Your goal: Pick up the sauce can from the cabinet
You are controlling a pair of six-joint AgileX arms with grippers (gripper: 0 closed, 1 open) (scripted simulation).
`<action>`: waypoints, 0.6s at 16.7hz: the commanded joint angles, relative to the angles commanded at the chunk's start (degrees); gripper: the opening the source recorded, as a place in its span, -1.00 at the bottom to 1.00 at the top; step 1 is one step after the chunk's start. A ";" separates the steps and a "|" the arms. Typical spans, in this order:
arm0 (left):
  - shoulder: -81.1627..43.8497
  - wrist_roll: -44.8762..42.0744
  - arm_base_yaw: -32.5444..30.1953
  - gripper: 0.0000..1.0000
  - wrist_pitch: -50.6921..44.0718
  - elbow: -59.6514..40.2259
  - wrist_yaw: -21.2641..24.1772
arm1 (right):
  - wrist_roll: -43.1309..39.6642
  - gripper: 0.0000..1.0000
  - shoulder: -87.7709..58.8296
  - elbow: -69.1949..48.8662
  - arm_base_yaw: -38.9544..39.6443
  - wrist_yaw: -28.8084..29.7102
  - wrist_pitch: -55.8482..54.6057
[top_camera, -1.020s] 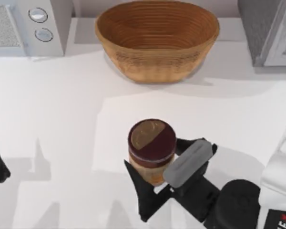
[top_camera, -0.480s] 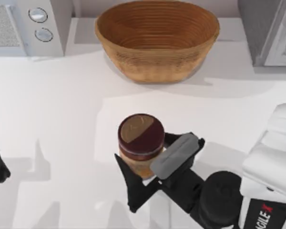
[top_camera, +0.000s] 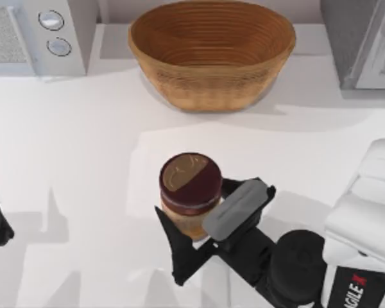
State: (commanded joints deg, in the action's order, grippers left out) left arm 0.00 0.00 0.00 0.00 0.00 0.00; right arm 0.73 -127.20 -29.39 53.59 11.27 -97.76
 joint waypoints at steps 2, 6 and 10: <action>0.00 0.00 0.00 1.00 0.00 0.00 0.00 | 0.00 0.66 0.00 0.00 0.00 0.00 0.00; 0.00 0.00 0.00 1.00 0.00 0.00 0.00 | 0.00 1.00 0.00 0.00 0.00 0.00 0.00; 0.00 0.00 0.00 1.00 0.00 0.00 0.00 | 0.00 1.00 0.00 0.00 0.00 0.00 0.00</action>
